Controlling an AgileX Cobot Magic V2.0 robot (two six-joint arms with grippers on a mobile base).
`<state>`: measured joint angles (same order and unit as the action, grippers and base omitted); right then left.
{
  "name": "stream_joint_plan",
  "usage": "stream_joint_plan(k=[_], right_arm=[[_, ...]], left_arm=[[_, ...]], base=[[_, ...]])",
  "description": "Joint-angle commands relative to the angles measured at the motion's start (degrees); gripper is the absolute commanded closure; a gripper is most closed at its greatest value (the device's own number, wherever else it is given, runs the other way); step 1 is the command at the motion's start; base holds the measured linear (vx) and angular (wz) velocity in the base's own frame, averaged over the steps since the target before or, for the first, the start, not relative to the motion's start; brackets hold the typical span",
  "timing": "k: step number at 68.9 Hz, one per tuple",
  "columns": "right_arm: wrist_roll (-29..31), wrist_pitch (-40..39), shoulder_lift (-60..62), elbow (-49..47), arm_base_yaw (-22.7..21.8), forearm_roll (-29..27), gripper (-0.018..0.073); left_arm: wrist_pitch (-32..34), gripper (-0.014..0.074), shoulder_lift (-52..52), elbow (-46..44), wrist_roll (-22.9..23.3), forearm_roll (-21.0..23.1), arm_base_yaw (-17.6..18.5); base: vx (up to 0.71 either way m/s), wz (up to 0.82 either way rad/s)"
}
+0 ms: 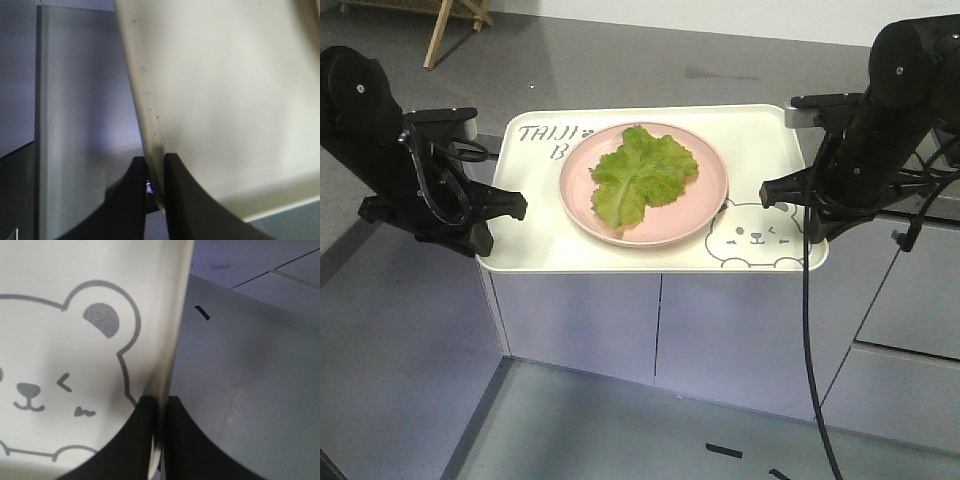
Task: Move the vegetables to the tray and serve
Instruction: 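Keep both grippers clamped on the tray edges while driving across the room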
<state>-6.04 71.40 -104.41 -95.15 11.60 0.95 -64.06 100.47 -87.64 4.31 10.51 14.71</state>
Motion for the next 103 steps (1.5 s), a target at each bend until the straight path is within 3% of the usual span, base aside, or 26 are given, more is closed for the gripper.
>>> stream_joint_plan(k=[1,103], right_arm=[[1.51,-2.96,3.37,-1.56,0.34,-1.44,0.0568],[1.51,-2.91,3.37,-1.56,0.34,-1.45,0.0568]], left_arm=[[2.76,0.0603,-3.64,-2.22,-1.56,4.24,1.02],[2.76,0.0603,-3.64,-2.22,-1.56,4.24,1.02]], base=[[0.0,-0.08],[0.01,-0.07]])
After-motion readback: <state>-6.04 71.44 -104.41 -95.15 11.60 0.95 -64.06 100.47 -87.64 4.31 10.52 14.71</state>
